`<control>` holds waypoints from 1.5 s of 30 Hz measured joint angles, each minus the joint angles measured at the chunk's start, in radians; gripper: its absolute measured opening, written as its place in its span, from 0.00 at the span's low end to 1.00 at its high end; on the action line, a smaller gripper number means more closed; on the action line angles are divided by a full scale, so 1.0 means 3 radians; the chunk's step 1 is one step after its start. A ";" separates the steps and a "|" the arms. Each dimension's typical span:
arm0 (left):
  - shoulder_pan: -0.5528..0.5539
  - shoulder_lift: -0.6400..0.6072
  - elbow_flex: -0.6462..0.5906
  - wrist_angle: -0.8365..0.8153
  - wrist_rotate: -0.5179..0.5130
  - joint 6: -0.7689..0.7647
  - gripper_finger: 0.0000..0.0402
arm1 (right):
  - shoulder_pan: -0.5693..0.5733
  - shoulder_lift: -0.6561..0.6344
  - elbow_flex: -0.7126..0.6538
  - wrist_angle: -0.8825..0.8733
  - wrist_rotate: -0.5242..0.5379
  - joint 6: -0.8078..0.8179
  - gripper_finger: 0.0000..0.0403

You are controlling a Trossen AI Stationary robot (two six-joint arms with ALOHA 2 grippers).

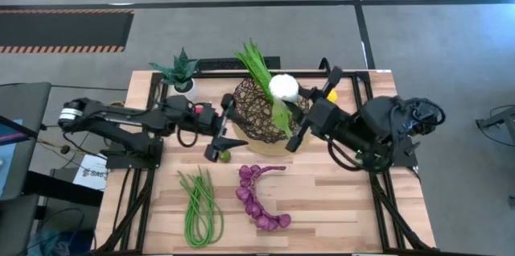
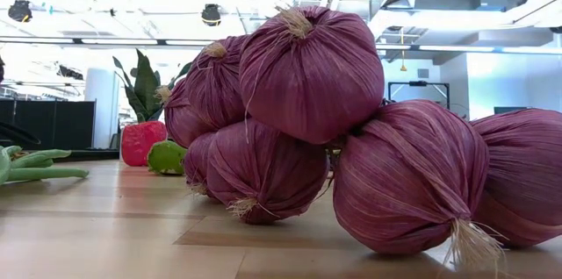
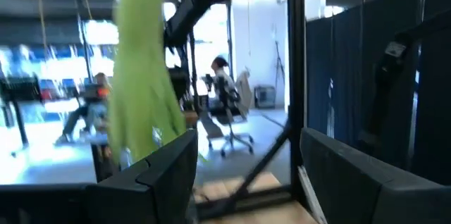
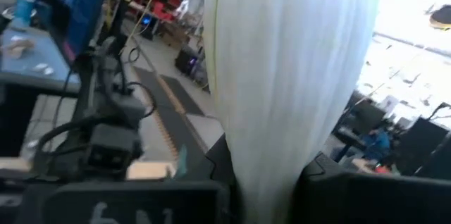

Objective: Build produce basket
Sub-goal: Put the celery into the basket

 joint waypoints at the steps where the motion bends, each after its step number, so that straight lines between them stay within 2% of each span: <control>1: 0.0017 0.0045 0.0000 0.0112 0.0001 0.0012 0.59 | 0.0000 0.0001 -0.0001 -0.0108 -0.0005 0.0129 0.17; 4: 0.0086 0.0152 0.0080 0.0242 0.0093 -0.0070 0.59 | -0.0001 0.0001 -0.0010 -0.0342 -0.0021 0.0432 0.17; 8: 0.0130 0.0270 0.0239 0.0232 0.0265 -0.0187 0.59 | -0.0024 -0.0001 -0.0163 -0.0364 -0.0111 0.0611 0.17; 14: 0.0207 0.0328 0.0418 0.0112 0.0229 -0.0123 0.59 | -0.0124 0.0001 -0.0396 -0.0227 -0.0415 0.0748 0.17; 17: 0.0274 0.0321 0.0465 -0.0037 0.0092 -0.0041 0.59 | -0.0144 0.0008 -0.0420 -0.0180 -0.0486 0.0753 0.17; 20: 0.0358 0.0325 0.0494 -0.0109 0.0108 -0.0078 0.59 | -0.0141 -0.0004 -0.0418 -0.0134 -0.0637 0.0751 0.17; 25: 0.0395 0.0323 0.0500 -0.0130 0.0124 -0.0130 0.59 | -0.0144 -0.0001 -0.0418 -0.0134 -0.0670 0.0790 0.16; 36: 0.0379 0.0322 0.0502 -0.0030 0.0667 -0.0392 0.59 | -0.0417 0.0315 -0.0425 -0.0126 -0.0777 0.0854 0.16; 42: 0.0387 0.0322 0.0502 -0.0171 0.0398 -0.0294 0.65 | -0.0557 0.0414 -0.0416 0.0063 -0.1029 0.0840 0.16; 45: 0.0422 0.0322 0.0502 -0.0228 0.0390 -0.0149 0.67 | -0.0588 0.0451 -0.0418 0.0121 -0.1114 0.0842 0.16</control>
